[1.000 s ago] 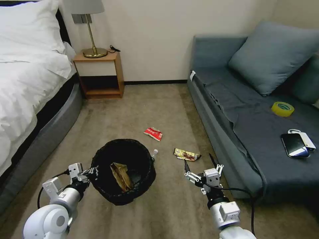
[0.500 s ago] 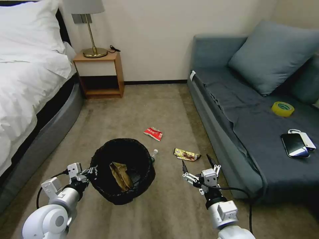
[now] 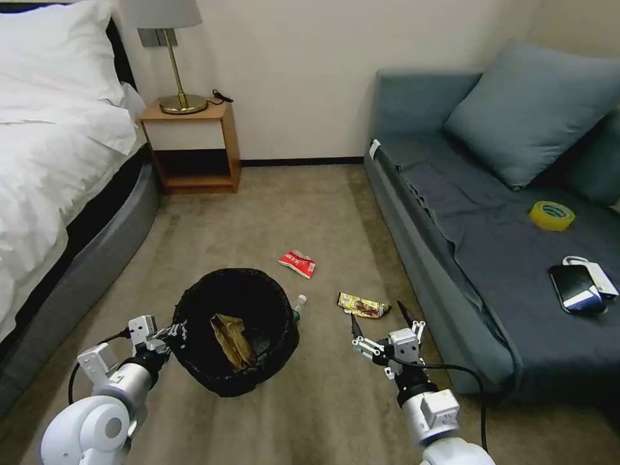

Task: Pick up the trash bin, then pick up the garbage on the floor and place it into the trash bin.

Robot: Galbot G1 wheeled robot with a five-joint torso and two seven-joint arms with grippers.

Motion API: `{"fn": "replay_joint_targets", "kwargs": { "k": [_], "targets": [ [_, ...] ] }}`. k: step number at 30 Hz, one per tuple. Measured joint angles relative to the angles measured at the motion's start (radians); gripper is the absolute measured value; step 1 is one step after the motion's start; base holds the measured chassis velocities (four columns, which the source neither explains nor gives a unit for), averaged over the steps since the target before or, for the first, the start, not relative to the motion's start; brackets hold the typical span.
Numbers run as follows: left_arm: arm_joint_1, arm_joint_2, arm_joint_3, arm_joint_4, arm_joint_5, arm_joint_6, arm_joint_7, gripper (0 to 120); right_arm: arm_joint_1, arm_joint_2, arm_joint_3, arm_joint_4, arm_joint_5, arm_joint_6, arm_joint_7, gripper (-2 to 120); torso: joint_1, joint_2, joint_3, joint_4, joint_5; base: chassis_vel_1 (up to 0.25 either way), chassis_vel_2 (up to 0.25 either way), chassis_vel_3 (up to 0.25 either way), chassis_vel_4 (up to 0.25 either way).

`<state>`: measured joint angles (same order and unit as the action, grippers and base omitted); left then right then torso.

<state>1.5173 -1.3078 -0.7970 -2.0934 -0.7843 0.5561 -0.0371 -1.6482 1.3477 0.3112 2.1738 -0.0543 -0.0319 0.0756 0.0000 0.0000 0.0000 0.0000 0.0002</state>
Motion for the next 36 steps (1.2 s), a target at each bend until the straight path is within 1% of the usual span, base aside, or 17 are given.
{"fn": "replay_joint_targets", "kwargs": {
  "k": [16,27,31,36],
  "targets": [
    [-0.004,0.003,-0.018,0.010,-0.013,-0.004,0.001,4,-0.004,0.002,-0.009,-0.011,-0.003,0.001,-0.004,100,0.000,0.000,0.000,0.0000,-0.0002,-0.128,0.131,0.130,-0.132],
    [-0.013,0.019,-0.039,0.025,-0.036,-0.004,0.008,4,0.003,0.006,-0.021,-0.033,-0.008,-0.003,-0.007,100,0.000,0.000,0.000,-0.0001,-0.0005,-0.158,0.161,0.147,-0.152],
    [-0.014,0.024,-0.042,0.028,-0.040,-0.005,0.010,4,0.009,0.007,-0.025,-0.047,-0.008,-0.002,-0.007,100,0.000,0.000,0.000,0.0000,0.0000,-0.182,0.179,0.191,-0.173],
    [-0.016,0.030,-0.045,0.029,-0.042,-0.006,0.016,4,0.021,-0.007,-0.033,-0.074,0.012,0.012,-0.005,100,0.000,0.000,0.000,-0.0001,-0.0001,-0.126,0.113,0.128,-0.126]
  ]
}}
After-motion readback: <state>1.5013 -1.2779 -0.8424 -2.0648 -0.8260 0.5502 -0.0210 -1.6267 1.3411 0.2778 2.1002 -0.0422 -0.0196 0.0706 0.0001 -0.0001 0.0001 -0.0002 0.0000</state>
